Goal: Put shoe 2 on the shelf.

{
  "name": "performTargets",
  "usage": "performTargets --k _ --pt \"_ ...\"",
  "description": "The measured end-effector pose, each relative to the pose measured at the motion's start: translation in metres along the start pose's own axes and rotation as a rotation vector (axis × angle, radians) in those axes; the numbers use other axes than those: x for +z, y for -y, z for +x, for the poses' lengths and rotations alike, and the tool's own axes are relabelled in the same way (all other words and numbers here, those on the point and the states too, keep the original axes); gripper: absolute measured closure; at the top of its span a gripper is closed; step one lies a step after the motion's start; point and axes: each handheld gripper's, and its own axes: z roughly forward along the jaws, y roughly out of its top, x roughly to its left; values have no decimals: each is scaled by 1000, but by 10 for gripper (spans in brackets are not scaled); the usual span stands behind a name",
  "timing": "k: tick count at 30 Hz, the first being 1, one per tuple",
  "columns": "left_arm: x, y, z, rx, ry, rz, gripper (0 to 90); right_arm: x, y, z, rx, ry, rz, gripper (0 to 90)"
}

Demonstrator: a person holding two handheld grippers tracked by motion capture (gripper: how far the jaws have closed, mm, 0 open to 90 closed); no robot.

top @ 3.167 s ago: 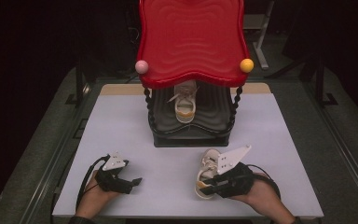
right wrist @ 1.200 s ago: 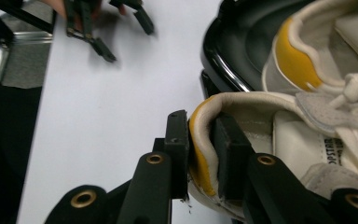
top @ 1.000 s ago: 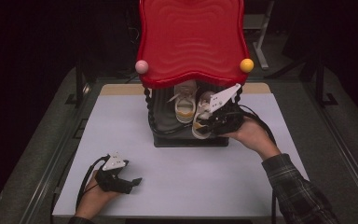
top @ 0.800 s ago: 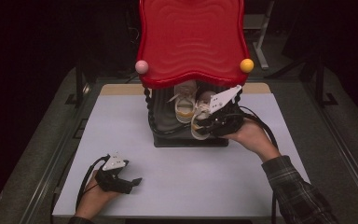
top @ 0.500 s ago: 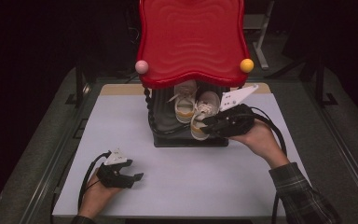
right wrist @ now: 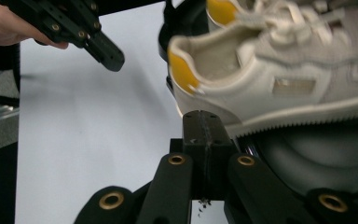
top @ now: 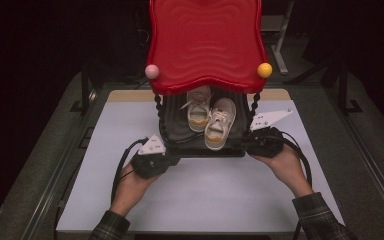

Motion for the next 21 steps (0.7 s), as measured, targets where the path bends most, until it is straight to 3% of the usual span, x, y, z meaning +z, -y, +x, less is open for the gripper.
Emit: performTargets --k 4,8,11,16,21 --pt "16 -25 1 34 -26 -17 897 6 6 -5 28 22 -4 896" --pt "29 -39 6 45 -51 -33 897 9 5 -6 38 56 -10 896" --pt "36 -44 9 39 -53 -49 896 10 3 -8 45 65 -19 897" --pt "43 -46 8 57 -8 -93 897 15 1 -8 49 88 -22 898" --pt "45 -47 7 59 -10 -108 898 16 -2 -10 52 117 -32 898"
